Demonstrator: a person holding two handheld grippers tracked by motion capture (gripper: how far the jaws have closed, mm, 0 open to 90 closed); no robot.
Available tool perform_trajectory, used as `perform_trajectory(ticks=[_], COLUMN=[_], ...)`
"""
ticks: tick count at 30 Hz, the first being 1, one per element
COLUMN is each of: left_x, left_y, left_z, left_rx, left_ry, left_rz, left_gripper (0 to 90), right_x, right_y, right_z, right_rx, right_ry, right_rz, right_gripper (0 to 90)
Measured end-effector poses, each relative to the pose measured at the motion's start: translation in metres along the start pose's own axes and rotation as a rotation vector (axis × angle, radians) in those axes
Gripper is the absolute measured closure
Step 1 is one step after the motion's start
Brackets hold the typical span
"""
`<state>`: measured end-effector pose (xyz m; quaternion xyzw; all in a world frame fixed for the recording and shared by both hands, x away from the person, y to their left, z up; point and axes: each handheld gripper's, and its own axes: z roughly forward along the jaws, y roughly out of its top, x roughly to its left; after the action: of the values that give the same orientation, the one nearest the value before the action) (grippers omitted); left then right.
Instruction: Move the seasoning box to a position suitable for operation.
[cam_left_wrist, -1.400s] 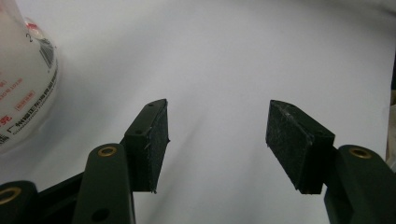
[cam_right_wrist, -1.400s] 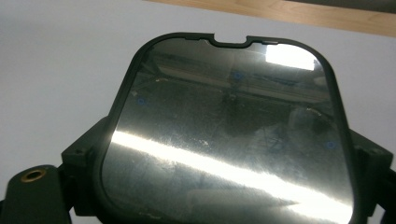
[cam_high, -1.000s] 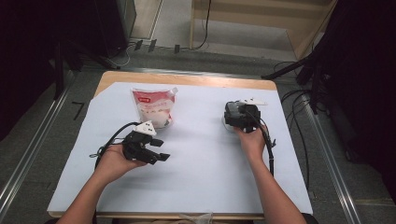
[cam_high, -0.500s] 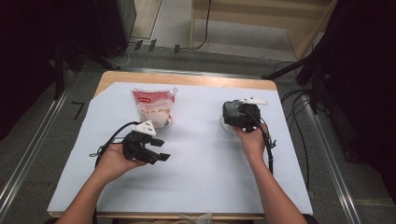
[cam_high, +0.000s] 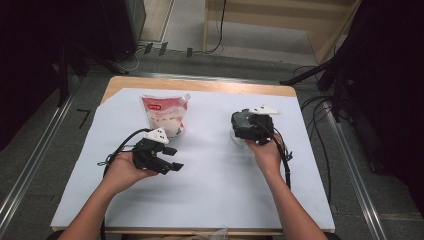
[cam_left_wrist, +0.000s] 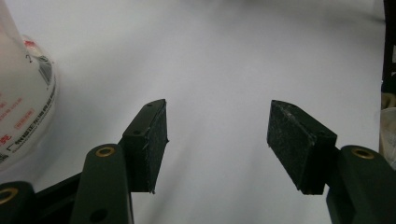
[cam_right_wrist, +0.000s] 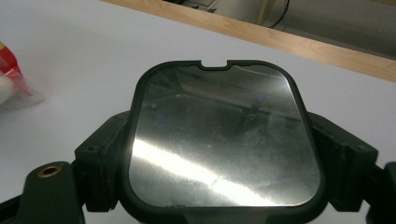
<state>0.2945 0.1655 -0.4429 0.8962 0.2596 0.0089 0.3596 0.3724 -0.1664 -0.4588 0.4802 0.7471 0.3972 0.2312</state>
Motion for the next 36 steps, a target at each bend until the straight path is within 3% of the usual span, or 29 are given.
perform_trajectory(ticks=[6,14,28,36], left_x=[0.0,0.0,0.004,0.006], left_y=[0.004,0.007,0.007,0.005], left_z=[0.002,0.004,0.002,0.0], left_rx=[-0.001,0.006,-0.009,-0.009], left_ry=[-0.014,-0.016,-0.012,-0.006], left_rz=[0.008,0.017,0.001,-0.002], left_gripper=[40.1,40.1,40.0,40.0], right_x=[0.008,0.029,0.065,0.087], right_y=[0.001,0.001,-0.005,-0.012], right_z=[-0.013,-0.028,-0.034,-0.029], right_rx=[-0.015,-0.027,-0.023,0.0], right_ry=[0.034,0.081,0.18,0.234], right_rz=[-0.015,-0.049,-0.094,-0.128], right_gripper=[17.8,17.8,17.8,17.8])
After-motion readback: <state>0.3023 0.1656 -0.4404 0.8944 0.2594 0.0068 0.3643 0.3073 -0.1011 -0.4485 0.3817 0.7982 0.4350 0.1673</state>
